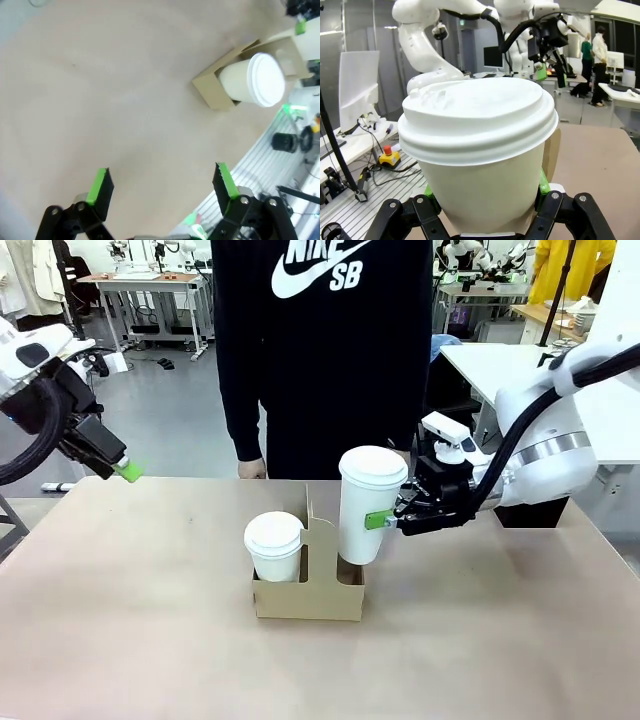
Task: Pour a drink into a cup and package it in a carrier.
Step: Insert the held 600 ml Paper Cup into the Cup Carrier.
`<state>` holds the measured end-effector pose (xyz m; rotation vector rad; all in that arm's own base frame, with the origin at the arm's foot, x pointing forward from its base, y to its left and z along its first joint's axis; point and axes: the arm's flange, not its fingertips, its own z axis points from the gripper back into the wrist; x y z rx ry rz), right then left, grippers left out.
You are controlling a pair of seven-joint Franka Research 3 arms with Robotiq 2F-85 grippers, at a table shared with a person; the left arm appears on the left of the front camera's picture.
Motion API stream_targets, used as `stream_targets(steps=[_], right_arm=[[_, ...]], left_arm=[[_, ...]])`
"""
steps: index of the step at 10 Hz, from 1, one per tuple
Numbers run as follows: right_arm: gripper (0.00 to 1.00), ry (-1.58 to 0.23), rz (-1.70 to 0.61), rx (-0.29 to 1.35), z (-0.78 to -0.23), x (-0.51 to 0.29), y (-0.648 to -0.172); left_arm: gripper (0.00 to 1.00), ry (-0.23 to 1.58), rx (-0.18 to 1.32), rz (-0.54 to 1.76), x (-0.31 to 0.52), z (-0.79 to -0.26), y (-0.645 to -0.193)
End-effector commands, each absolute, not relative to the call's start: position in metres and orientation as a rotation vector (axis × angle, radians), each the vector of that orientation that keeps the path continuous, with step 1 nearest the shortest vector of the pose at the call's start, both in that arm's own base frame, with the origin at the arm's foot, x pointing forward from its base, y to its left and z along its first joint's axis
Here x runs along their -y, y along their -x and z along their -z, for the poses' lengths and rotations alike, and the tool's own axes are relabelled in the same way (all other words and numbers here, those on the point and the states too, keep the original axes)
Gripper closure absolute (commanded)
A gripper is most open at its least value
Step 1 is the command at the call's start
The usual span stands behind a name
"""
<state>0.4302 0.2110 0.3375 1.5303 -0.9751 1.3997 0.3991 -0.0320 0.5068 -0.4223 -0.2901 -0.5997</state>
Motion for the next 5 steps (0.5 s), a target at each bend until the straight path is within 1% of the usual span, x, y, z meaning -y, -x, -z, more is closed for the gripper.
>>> stream_targets(steps=[1,5], right_arm=[[0.20,-1.526,-1.429,1.005,-0.329,-0.224,-0.437],[0.20,-1.543,-1.413,0.982,-0.316,-0.235,-0.444]], left_arm=[[0.00,0.404,0.293,0.583,0.038,-0.515,-0.396],[0.00,0.404,0.293,0.583,0.038,-0.515,-0.396]])
